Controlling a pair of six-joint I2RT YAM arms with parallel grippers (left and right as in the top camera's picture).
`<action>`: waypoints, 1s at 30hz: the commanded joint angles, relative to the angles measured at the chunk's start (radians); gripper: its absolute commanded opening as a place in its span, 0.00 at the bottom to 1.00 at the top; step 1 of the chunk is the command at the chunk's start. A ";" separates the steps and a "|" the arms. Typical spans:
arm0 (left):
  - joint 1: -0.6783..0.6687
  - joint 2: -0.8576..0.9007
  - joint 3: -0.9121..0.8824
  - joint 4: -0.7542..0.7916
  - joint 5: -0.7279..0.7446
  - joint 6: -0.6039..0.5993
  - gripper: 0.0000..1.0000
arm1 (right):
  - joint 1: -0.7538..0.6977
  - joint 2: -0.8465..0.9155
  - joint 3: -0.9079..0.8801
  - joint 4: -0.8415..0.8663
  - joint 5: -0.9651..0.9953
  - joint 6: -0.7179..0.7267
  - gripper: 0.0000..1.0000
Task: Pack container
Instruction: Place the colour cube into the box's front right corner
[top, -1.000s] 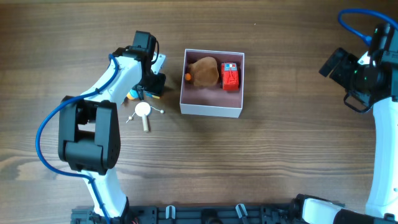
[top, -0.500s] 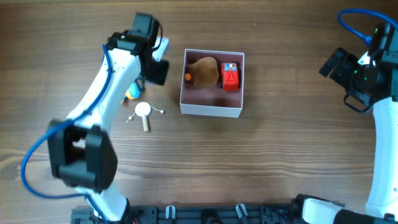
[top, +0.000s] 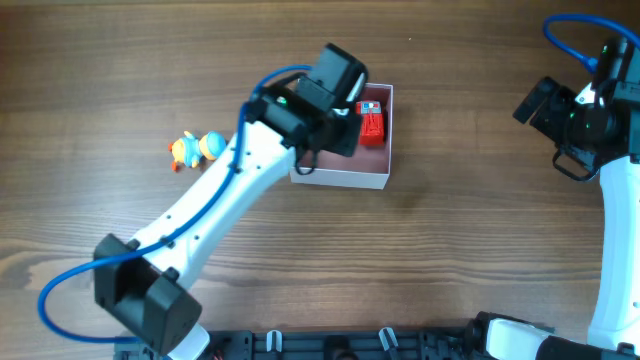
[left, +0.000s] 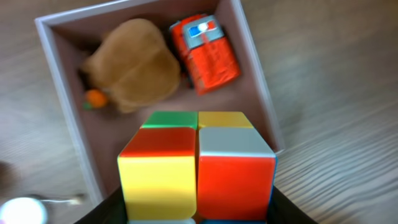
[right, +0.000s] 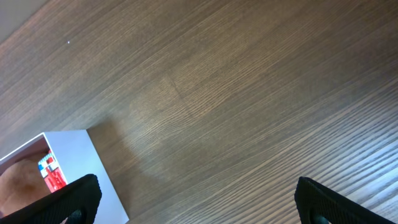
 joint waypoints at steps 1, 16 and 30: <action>-0.045 0.080 0.008 0.040 0.000 -0.235 0.15 | -0.003 0.007 -0.006 0.003 0.006 0.001 1.00; -0.137 0.307 0.006 0.068 -0.041 -0.325 0.20 | -0.003 0.007 -0.006 0.003 0.006 0.001 1.00; -0.140 0.280 0.077 0.047 -0.029 -0.323 0.53 | -0.003 0.007 -0.006 0.003 0.006 0.001 1.00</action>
